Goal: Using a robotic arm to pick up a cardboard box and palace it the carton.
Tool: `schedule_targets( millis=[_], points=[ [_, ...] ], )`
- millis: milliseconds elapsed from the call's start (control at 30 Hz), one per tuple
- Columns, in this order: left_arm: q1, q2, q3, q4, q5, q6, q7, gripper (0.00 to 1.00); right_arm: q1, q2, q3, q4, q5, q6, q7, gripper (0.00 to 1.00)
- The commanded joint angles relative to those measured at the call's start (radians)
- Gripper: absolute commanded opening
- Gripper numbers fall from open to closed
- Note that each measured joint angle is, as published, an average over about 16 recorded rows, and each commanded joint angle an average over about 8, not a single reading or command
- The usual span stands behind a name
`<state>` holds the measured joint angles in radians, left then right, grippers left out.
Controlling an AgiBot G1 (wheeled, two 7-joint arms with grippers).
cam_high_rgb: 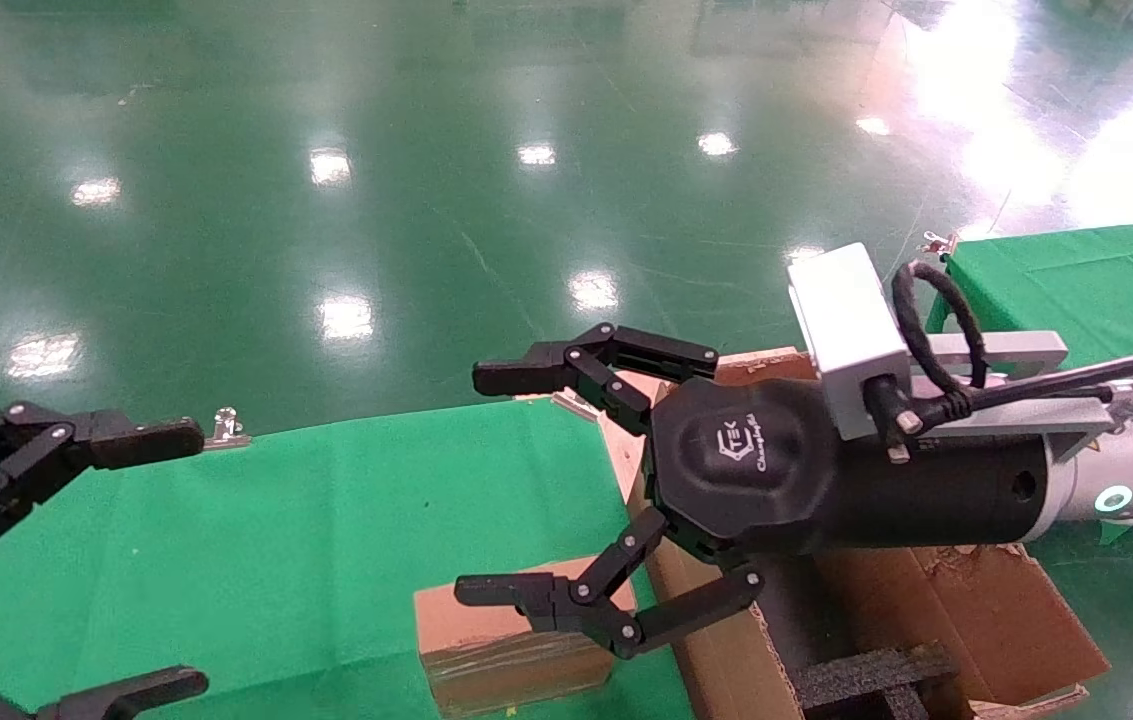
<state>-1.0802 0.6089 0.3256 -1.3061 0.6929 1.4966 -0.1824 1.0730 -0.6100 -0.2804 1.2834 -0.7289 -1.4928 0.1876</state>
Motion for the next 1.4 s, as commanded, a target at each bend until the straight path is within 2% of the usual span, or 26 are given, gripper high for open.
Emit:
schedule_targets(
  millis=[33, 333, 533, 967, 1400],
  points=[
    [0.0, 0.0, 0.0, 0.0, 0.0, 0.0, 0.0, 0.0, 0.0, 0.0, 0.0, 0.0, 0.0, 0.0, 0.0, 1.0],
    [-0.001, 0.0, 0.001, 0.002, 0.0, 0.001, 0.001, 0.0, 0.007, 0.001, -0.006, 0.004, -0.013, -0.003, 0.0, 1.0],
    [-0.002, 0.001, 0.002, 0.004, 0.0, 0.002, 0.002, 0.0, 0.062, -0.01, -0.052, 0.011, -0.109, -0.025, 0.004, 1.0],
    [-0.003, 0.0, 0.004, 0.005, -0.001, 0.002, 0.003, 0.0, 0.271, -0.123, -0.273, -0.052, -0.433, -0.085, -0.014, 1.0],
    [-0.003, 0.0, 0.005, 0.005, -0.002, 0.001, 0.004, 0.0, 0.447, -0.238, -0.51, -0.163, -0.637, -0.083, -0.093, 1.0]
  ],
)
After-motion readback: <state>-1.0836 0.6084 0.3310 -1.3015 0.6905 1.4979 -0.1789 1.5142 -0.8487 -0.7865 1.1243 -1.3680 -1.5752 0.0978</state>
